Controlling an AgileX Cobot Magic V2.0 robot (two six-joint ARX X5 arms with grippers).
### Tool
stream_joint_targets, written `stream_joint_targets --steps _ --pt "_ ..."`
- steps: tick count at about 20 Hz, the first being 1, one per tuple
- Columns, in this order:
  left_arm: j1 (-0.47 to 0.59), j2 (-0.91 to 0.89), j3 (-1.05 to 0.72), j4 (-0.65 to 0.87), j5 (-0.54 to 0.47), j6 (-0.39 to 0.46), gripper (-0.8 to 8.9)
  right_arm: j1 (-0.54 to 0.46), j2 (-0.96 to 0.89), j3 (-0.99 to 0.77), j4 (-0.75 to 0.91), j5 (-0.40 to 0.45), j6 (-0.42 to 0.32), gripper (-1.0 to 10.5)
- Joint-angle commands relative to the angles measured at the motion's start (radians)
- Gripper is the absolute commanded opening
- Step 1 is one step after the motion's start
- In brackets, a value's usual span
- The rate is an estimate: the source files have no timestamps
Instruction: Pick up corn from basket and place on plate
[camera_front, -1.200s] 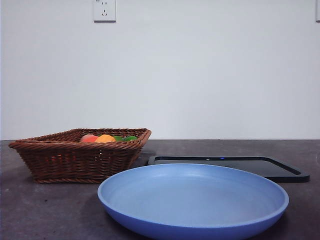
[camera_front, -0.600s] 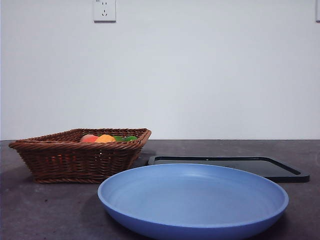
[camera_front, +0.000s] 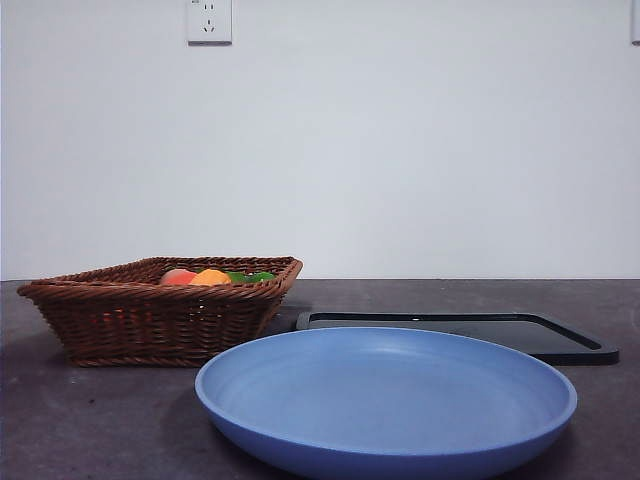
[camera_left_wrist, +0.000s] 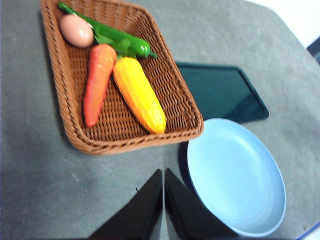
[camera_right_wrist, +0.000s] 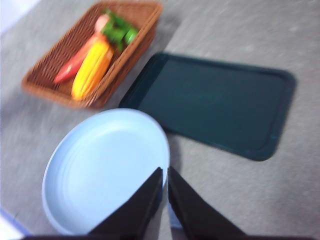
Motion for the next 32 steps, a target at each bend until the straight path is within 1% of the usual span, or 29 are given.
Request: stream_joint_targets --steps 1,3,4,5,6,7,8,9,13,15,16,19,22,32 --pt "-0.002 0.006 0.016 0.008 0.007 0.024 0.06 0.021 0.013 0.015 -0.003 0.0 -0.033 0.0" --pt "-0.002 0.006 0.016 0.011 0.007 0.024 0.11 0.027 0.014 0.015 0.002 0.0 -0.033 0.0" --pt "-0.002 0.006 0.016 0.013 0.007 0.023 0.33 0.027 0.013 0.015 0.007 0.0 -0.031 0.1" --pt "-0.002 0.006 0.016 0.015 0.007 0.023 0.78 0.027 0.013 0.015 0.01 0.0 -0.029 0.4" --pt "-0.002 0.006 0.016 0.015 0.007 0.021 1.63 0.027 0.014 0.015 0.01 0.002 -0.027 1.2" --pt "-0.002 0.006 0.016 0.016 0.007 0.011 2.63 0.027 0.014 0.015 0.01 0.009 -0.009 2.1" --pt "-0.002 0.006 0.016 0.015 0.007 0.005 3.68 0.027 0.014 0.015 0.01 0.036 0.024 2.8" --pt "-0.002 0.006 0.016 0.015 0.007 0.003 4.08 0.027 0.016 0.015 0.008 0.06 0.041 3.0" --pt "-0.002 0.006 0.016 0.015 0.007 0.003 4.13 0.029 0.066 0.016 0.005 0.066 0.05 3.0" --pt "-0.002 0.006 0.016 0.015 0.007 0.003 4.13 0.034 0.113 0.017 0.013 0.039 0.052 3.0" --pt "-0.002 0.006 0.016 0.015 0.007 0.003 4.13 0.041 0.147 0.017 0.019 0.024 0.057 3.0" --pt "-0.002 0.006 0.016 0.015 0.007 0.003 4.13 0.071 0.259 0.024 0.024 0.024 0.084 3.0" --pt "-0.002 0.006 0.016 0.015 0.007 0.003 4.13 0.103 0.386 0.045 0.034 0.025 0.083 3.0" --pt "-0.002 0.006 0.016 0.015 0.007 0.003 4.13 0.216 0.777 0.051 0.226 0.026 0.083 3.0"
